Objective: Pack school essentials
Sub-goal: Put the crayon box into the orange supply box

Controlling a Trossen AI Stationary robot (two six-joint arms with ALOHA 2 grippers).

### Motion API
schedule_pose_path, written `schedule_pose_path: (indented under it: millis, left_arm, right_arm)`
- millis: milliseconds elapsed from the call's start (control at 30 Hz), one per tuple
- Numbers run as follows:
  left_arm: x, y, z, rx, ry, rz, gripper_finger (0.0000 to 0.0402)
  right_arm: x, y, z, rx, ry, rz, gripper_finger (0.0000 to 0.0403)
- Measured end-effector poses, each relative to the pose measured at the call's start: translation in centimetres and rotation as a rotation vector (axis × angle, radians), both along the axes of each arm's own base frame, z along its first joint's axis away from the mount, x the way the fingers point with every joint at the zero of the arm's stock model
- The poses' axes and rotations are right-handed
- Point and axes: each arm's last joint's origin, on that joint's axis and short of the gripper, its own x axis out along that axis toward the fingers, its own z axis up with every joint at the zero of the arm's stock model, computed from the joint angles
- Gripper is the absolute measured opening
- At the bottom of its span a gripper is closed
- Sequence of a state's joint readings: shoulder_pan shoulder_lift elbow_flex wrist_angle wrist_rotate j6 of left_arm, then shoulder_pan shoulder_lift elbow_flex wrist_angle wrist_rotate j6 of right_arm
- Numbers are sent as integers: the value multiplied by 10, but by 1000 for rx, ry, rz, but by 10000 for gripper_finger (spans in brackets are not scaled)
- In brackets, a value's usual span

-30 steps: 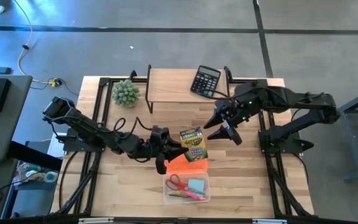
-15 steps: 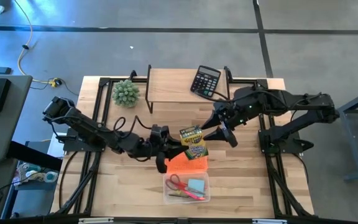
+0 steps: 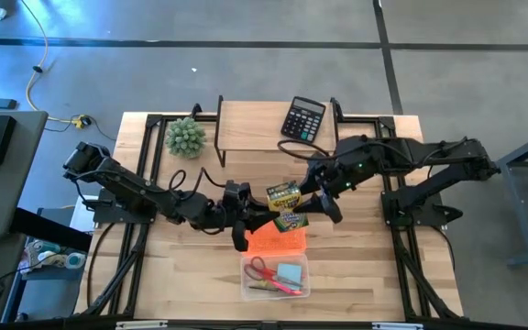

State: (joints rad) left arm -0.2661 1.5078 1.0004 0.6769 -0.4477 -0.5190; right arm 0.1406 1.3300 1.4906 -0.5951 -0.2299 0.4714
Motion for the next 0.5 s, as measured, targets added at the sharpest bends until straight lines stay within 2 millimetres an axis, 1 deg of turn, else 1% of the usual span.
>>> schedule_pose_path:
  millis: [300, 500]
  left_arm:
    - [0, 1, -1, 3, 15, 8, 63]
    - [1, 4, -4, 11, 44, 15, 65]
  right_arm:
    - [0, 0, 0, 0, -1, -2, 178]
    - [0, 0, 0, 21, 9, -14, 161]
